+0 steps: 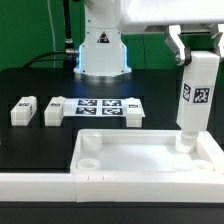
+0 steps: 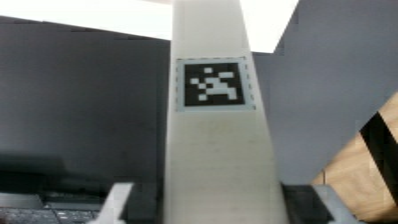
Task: Assemble desk
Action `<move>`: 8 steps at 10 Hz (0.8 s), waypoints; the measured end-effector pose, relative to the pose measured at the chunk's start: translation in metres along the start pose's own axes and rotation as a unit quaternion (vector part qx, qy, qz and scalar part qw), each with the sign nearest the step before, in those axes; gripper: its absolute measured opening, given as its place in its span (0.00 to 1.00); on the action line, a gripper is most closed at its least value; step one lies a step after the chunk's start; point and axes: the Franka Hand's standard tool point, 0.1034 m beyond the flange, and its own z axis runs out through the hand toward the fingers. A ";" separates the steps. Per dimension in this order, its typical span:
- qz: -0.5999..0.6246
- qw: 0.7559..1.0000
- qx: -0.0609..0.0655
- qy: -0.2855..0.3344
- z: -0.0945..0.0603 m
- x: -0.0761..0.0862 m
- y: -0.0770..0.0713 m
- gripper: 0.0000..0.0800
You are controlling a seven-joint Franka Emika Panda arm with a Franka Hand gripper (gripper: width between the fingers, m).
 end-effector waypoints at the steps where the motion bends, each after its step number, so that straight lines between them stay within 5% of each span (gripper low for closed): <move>1: -0.001 1.000 0.002 -0.001 0.004 0.000 -0.005 0.36; 8: -0.004 1.000 0.006 -0.008 0.029 0.002 -0.011 0.36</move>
Offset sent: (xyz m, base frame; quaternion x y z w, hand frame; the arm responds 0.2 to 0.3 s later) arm 0.0186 0.0004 -0.0002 -0.0084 0.0036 0.0091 0.9999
